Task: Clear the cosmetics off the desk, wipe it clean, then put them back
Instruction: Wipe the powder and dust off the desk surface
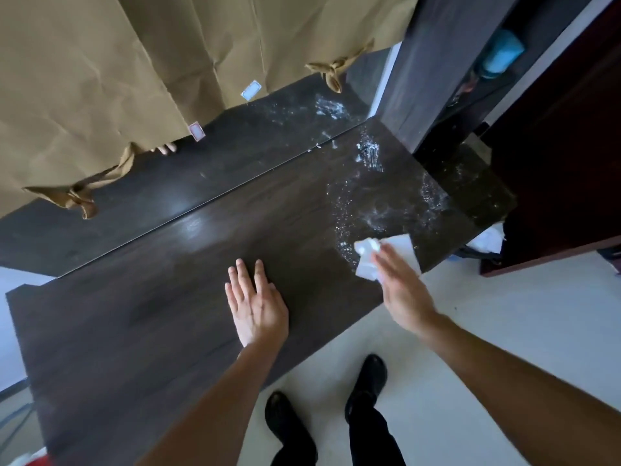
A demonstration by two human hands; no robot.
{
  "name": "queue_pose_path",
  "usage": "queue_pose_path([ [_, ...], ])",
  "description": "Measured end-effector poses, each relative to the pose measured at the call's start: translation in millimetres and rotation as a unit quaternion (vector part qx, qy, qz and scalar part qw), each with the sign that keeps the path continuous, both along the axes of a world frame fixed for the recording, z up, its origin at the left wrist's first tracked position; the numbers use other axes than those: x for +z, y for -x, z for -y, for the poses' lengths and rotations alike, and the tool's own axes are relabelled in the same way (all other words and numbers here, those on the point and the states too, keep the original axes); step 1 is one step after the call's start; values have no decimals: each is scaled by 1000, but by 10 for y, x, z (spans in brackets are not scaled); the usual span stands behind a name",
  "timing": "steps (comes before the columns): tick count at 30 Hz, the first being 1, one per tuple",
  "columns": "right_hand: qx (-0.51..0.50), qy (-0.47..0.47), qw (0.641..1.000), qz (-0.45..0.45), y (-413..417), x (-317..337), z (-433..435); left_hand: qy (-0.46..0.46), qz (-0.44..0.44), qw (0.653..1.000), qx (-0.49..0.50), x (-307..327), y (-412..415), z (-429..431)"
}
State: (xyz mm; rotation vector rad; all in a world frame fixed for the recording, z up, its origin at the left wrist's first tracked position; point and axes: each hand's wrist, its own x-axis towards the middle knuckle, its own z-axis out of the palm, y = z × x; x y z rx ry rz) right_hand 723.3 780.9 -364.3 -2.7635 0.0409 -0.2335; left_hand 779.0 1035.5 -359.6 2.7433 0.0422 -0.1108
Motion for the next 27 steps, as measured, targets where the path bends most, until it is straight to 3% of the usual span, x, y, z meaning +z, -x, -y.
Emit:
queue_pose_path([
  [1,-54,-5,998,-26,-193,28,72,-1,-7,1000,18,-29,-19,70],
  [3,-66,-2,997,-48,-287,46,-125,-21,-6,999,41,-101,-11,136],
  [7,171,20,984,-34,371,-73,-399,-59,-1,998,37,-156,76,211],
  [9,231,2,972,-43,149,-31,-108,-69,1,997,44,-134,55,252],
  [13,118,-15,992,-44,-1060,-17,329,-89,13,995,53,-133,-12,287],
  [16,109,-32,992,-62,-1103,-115,137,-93,10,994,59,-156,22,280],
  [20,275,-44,958,-68,-190,-109,-162,-98,14,993,66,-138,16,271],
  [22,334,-56,938,-74,-315,-60,6,-94,16,993,73,-107,0,304],
  [24,319,-56,943,-82,-829,-38,198,-92,19,993,74,-81,-6,333],
  [27,196,-46,977,-72,-1620,-57,327,-94,20,993,74,-78,-22,343],
])
